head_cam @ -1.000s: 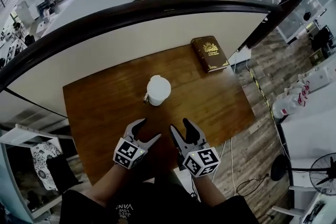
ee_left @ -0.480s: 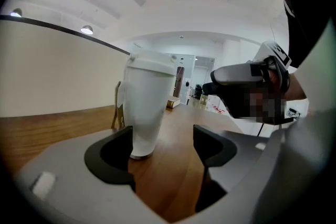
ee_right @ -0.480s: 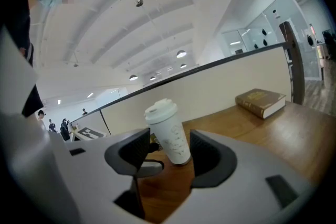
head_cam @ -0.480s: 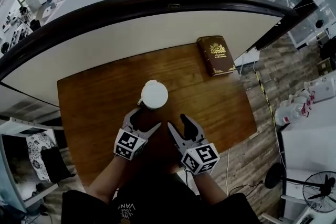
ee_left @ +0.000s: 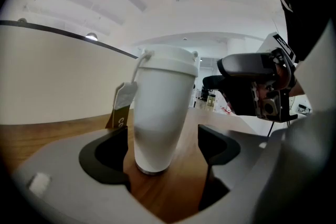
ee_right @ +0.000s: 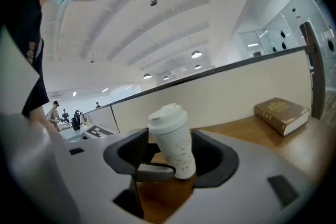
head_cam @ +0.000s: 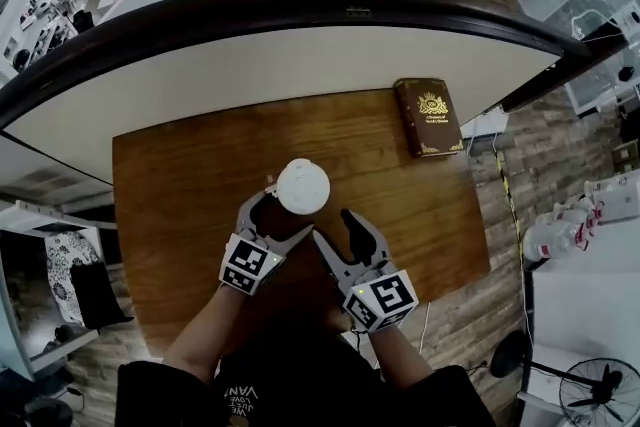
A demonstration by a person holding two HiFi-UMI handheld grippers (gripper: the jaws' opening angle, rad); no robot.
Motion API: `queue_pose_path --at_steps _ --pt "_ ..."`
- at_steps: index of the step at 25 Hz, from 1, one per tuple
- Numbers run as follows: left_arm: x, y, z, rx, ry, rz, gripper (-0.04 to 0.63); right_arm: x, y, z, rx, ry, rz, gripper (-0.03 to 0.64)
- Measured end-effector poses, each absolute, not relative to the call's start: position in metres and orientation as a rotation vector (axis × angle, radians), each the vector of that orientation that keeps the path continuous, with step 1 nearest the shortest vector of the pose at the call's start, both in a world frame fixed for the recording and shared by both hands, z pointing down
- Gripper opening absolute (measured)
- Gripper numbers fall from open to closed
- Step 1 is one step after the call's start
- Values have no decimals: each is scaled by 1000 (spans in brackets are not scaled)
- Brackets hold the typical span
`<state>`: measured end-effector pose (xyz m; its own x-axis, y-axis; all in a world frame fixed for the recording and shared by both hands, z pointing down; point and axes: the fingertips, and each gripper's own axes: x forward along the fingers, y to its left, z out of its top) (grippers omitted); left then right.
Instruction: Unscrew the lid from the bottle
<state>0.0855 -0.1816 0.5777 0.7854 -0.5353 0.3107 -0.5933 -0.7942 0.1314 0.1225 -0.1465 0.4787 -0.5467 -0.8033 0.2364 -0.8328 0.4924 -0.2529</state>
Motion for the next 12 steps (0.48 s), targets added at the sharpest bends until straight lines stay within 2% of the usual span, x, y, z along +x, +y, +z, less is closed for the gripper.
queue_pose_path --at_steps 12 --pt "103 -204 578 2785 -903 372 401 96 -178 452 1273 -2699 198 258"
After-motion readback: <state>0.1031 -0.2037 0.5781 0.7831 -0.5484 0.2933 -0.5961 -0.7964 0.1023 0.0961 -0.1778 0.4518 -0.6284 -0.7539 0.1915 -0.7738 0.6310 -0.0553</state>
